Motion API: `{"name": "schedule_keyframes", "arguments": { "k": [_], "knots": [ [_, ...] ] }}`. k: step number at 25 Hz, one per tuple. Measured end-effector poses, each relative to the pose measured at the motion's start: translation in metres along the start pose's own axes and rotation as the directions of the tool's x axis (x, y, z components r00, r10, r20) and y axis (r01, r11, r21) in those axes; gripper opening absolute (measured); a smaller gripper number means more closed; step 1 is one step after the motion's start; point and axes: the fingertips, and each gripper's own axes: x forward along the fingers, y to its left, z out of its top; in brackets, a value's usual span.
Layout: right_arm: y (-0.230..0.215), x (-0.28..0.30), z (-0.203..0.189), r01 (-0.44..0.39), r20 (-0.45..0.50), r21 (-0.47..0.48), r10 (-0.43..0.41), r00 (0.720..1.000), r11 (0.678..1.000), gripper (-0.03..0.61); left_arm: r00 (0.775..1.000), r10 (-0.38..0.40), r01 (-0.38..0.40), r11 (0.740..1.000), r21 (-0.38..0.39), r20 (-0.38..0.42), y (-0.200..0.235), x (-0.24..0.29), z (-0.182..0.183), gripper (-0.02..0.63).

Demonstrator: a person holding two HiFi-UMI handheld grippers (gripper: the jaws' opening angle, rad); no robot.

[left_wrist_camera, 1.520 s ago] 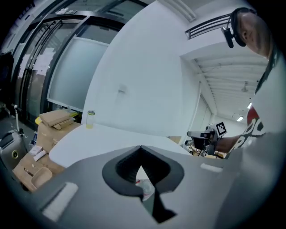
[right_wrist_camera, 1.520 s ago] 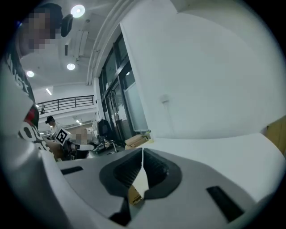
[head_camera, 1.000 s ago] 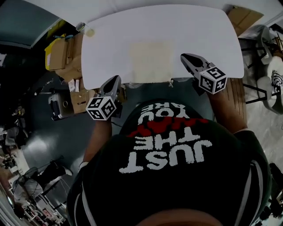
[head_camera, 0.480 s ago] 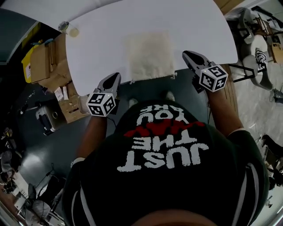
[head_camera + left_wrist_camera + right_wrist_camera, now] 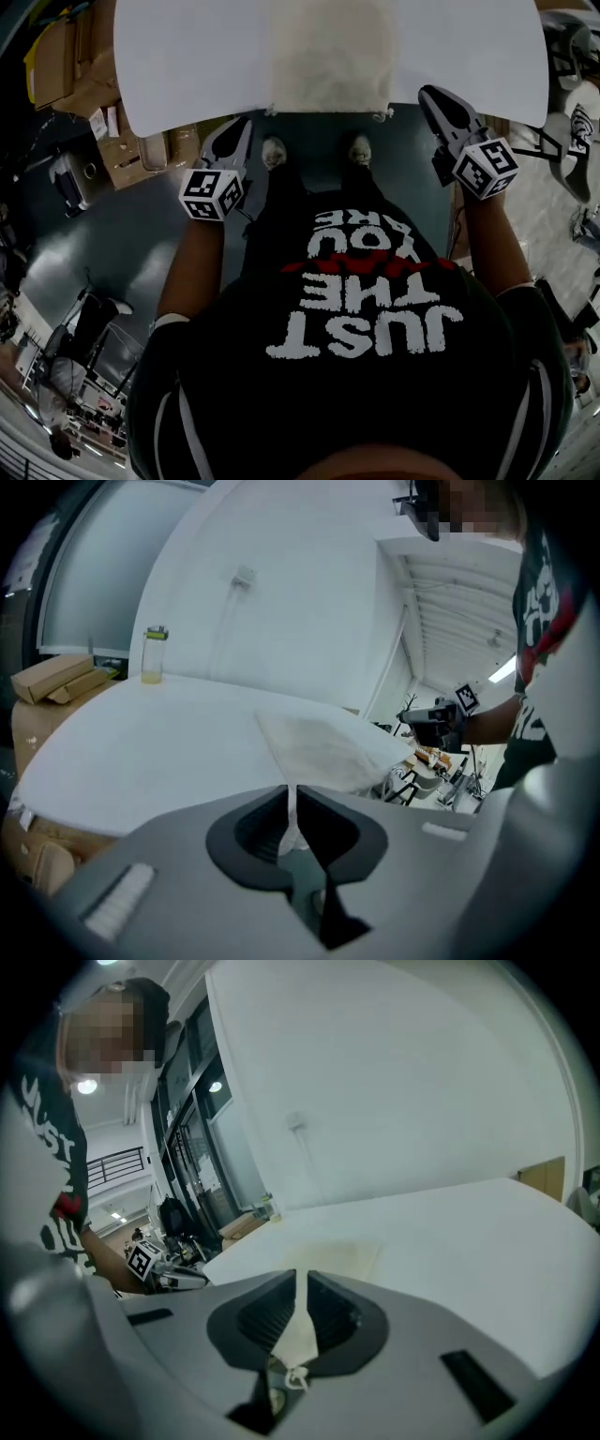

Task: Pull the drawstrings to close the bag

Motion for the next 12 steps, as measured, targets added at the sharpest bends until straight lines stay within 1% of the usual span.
{"name": "schedule_keyframes", "arguments": {
  "k": [1,2,4,5,8,9,12],
  "knots": [
    [-0.001,-0.001,-0.005,0.003,0.000,0.004,-0.003,1.000,1.000,0.008,1.000,-0.007,0.008,1.000,0.010,-0.019,0.001,0.003,-0.013,0.019],
    [-0.002,-0.002,-0.012,0.007,-0.002,0.009,-0.007,1.000,1.000,0.008,0.999,-0.016,0.017,0.999,0.031,-0.045,0.002,0.007,-0.026,0.046],
    [-0.003,-0.003,-0.026,0.015,-0.016,0.025,-0.015,1.000,1.000,0.008,0.995,-0.022,0.033,0.994,0.107,-0.097,0.005,0.018,-0.051,0.108],
    [-0.002,-0.004,-0.035,0.018,-0.028,0.037,-0.017,0.999,0.999,0.008,0.993,-0.017,0.035,0.988,0.154,-0.117,0.006,0.024,-0.061,0.126],
    [0.001,-0.004,-0.064,0.024,-0.075,0.079,-0.019,0.997,0.997,0.008,0.988,0.007,0.039,0.957,0.288,-0.157,0.009,0.043,-0.083,0.143],
    [0.001,-0.003,-0.073,0.031,-0.091,0.091,-0.023,0.996,0.995,0.008,0.987,0.007,0.046,0.947,0.319,-0.163,0.009,0.050,-0.087,0.143],
    [0.006,0.005,-0.100,0.043,-0.148,0.107,-0.027,0.989,0.993,0.008,0.985,-0.007,0.073,0.924,0.376,-0.174,0.013,0.068,-0.100,0.143]
  ]
}}
